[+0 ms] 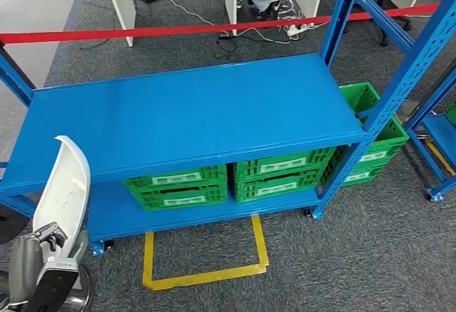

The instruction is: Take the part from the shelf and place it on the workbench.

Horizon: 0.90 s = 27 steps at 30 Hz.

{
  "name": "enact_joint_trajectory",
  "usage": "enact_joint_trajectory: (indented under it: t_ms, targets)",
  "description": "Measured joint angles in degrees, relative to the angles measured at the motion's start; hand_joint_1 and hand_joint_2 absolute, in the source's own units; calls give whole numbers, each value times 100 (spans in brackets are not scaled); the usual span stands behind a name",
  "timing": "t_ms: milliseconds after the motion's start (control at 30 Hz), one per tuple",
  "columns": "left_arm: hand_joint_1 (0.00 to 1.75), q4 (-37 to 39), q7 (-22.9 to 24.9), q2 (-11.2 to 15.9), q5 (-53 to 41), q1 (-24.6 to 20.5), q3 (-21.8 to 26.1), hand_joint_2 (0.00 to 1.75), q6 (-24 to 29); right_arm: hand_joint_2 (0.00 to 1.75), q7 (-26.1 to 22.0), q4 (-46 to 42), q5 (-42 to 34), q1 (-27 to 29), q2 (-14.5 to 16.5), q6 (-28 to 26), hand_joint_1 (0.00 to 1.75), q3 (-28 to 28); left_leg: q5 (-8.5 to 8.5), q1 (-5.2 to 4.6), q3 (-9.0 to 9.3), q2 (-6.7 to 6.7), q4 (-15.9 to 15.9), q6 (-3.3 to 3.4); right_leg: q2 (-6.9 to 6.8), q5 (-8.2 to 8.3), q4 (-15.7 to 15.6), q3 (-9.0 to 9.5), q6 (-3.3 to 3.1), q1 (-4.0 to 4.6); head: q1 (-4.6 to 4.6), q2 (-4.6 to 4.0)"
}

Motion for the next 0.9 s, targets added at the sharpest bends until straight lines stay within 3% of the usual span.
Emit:
enact_joint_trajectory:
  t_ms: [67, 100, 200, 233, 267, 333, 367, 400, 433, 467, 533, 600, 633, 700, 733, 767, 833, 867, 900]
  targets:
    - [175, -13, 5, -1, -8, 4, -7, 175, 12, 175, 38, 3, 72, -39, 4, 45, 0, -9, 58, -6, 459, -8, -748, 32, 5, 59, 85, -124, 57, 11, 4, 0]
    - [175, -16, 8, -1, -15, 10, -9, 175, 22, 175, 79, 3, 93, -48, 4, 97, 0, -13, 9, -15, 564, -13, -967, 59, 5, 96, 112, -170, 92, 19, 4, 0]
    - [175, -18, 49, -1, -35, 43, -12, 175, 55, 175, 189, -4, 168, -22, 6, 176, 0, 5, 13, -25, 497, -4, -1080, 199, 11, 169, 151, -273, 203, 21, 10, 0]
    - [175, -18, 68, -2, -34, 52, -13, 175, 62, 175, 226, -13, 183, 1, 7, 186, 0, 16, 66, -20, 440, 7, -1085, 260, 25, 51, 235, -329, 232, 15, 20, 0]
    - [175, -18, 86, -2, -27, 62, -13, 175, 66, 175, 260, -21, 187, 27, 7, 193, 0, 27, 130, -15, 374, 18, -1095, 312, 44, -174, 422, -409, 254, 10, 27, 0]
    - [175, -18, 106, -2, -11, 74, -13, 175, 68, 175, 310, -39, 175, 63, 7, 216, 0, 45, 260, -28, 216, 31, -1090, 367, 71, -761, 1092, -609, 274, 3, 40, 0]
    - [175, -18, 112, -1, -5, 79, -13, 175, 67, 175, 323, -45, 159, 72, 6, 233, 0, 55, 328, -40, 131, 34, -1086, 373, 75, -944, 1452, -676, 279, 3, 39, 0]
    - [175, -18, 120, 1, -4, 81, -13, 175, 67, 175, 330, -51, 139, 77, 5, 254, 0, 66, 397, -53, 42, 38, -1079, 374, 77, -978, 1702, -681, 278, 4, 39, 0]
    - [175, -18, 130, 1, -4, 84, -13, 175, 66, 175, 332, -58, 117, 83, 5, 275, 0, 78, 465, -66, -48, 40, -1071, 372, 77, -875, 1777, -600, 269, 4, 38, 0]
    - [175, -18, 142, 2, -4, 86, -15, 175, 66, 175, 334, -68, 98, 91, 5, 301, 0, 90, 529, -77, -136, 40, -1061, 365, 77, -694, 1641, -416, 249, 6, 38, 0]
    - [175, -18, 166, 2, 0, 89, -17, 175, 66, 175, 325, -106, 67, 109, 5, 359, 0, 119, 643, -104, -285, 37, -1030, 339, 81, -452, 850, 228, 186, 18, 39, 0]
    - [175, -18, 179, 2, 9, 89, -18, 175, 65, 175, 301, -161, 30, 117, 5, 423, 0, 159, 747, -125, -373, 39, -996, 292, 89, -540, 4, 791, 133, 36, 32, 0]
    - [175, -18, 181, 2, 13, 88, -20, 175, 64, 175, 288, -184, 10, 126, 5, 447, 0, 177, 799, -127, -399, 43, -989, 262, 93, -601, -211, 904, 116, 49, 30, 0]
    - [175, -18, 181, 4, 16, 89, -27, 175, 62, 175, 274, -209, -16, 163, 6, 477, 0, 206, 858, -108, -443, 39, -978, 194, 85, -570, -281, 844, 61, 52, 30, 0]
    - [175, -18, 181, 10, 16, 94, -32, 175, 61, 175, 272, -220, -22, 187, 7, 482, 0, 214, 758, -97, -477, 32, -921, 155, 71, -517, -277, 792, 18, 47, 26, 0]
    - [175, -18, 181, 18, 17, 99, -37, 175, 60, 175, 272, -231, -25, 207, 7, 487, 0, 222, 548, -86, -526, 25, -774, 117, 54, -455, -279, 731, -22, 40, 21, 0]
    - [175, -18, 181, 36, 18, 102, -43, 175, 59, 175, 271, -248, -26, 228, 7, 492, 0, 239, -79, -64, -667, 20, -136, 53, 30, -328, -263, 578, -70, 43, 11, 0]
    - [175, -18, 181, 42, 19, 102, -45, 175, 59, 175, 271, -251, -26, 232, 7, 493, 0, 249, -309, -56, -723, 20, 250, 32, 23, -266, -244, 487, -73, 48, 10, 0]
    - [175, -18, 181, 45, 20, 102, -47, 175, 59, 175, 271, -251, -26, 232, 7, 493, 0, 257, -402, -52, -735, 20, 554, 19, 18, -209, -210, 399, -70, 52, 10, 0]
